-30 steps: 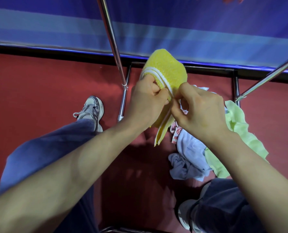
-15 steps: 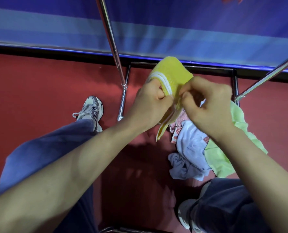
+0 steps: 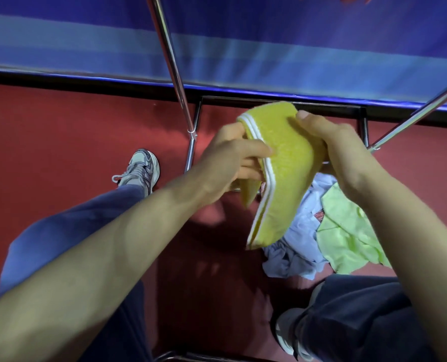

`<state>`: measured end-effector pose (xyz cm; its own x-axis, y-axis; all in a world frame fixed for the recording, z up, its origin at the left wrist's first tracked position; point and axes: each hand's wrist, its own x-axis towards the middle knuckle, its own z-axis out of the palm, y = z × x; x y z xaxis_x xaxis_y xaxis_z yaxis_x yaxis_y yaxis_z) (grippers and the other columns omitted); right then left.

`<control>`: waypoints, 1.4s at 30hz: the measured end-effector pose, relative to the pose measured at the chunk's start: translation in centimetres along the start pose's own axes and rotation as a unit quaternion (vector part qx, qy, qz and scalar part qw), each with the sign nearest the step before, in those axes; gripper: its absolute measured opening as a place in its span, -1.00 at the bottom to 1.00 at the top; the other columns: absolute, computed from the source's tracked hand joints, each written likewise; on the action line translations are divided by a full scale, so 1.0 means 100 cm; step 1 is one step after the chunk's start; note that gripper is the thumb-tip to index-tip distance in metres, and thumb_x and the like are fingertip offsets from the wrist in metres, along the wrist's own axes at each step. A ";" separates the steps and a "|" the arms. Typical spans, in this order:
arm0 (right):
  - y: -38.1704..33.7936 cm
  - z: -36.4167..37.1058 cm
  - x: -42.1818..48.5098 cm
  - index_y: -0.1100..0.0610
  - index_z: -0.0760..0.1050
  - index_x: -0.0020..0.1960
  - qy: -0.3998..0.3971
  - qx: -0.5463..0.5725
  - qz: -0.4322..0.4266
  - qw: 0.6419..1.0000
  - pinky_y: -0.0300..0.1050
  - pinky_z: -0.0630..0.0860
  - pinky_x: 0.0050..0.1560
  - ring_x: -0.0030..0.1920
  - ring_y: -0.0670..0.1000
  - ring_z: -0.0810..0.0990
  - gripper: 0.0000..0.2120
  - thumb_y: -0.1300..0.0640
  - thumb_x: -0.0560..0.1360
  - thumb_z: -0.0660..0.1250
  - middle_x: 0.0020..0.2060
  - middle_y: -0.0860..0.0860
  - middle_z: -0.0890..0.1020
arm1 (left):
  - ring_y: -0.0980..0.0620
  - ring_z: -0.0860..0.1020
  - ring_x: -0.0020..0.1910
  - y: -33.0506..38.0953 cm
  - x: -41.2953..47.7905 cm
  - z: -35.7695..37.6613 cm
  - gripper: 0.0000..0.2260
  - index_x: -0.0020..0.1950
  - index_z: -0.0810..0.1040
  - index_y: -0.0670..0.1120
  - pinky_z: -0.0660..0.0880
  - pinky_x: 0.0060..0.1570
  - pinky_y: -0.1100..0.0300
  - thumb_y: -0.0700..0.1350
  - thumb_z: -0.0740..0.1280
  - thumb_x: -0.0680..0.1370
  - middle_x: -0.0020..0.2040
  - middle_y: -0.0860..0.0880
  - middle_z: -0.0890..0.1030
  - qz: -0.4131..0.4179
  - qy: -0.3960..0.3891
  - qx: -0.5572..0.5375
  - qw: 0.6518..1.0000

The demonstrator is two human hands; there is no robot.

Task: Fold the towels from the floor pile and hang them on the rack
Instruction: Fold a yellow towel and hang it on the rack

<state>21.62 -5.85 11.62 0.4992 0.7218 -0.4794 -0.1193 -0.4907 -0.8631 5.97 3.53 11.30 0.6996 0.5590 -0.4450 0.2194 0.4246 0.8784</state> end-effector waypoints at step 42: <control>-0.006 0.011 -0.014 0.29 0.61 0.13 -0.163 0.053 0.068 0.983 0.07 0.60 0.15 0.04 0.15 0.71 -0.60 0.13 0.34 0.45 0.00 0.16 0.72 | -0.26 0.57 0.28 0.012 0.006 -0.013 -0.66 0.39 0.45 -0.36 0.55 0.25 -0.09 -0.23 0.18 0.67 0.31 -0.34 0.55 0.012 0.012 -0.155 0.988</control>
<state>20.02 -6.06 12.61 0.1724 0.7795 -0.6023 -0.2635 -0.5526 -0.7907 5.73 5.30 11.86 0.6853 0.5866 -0.4316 -0.0190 0.6069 0.7945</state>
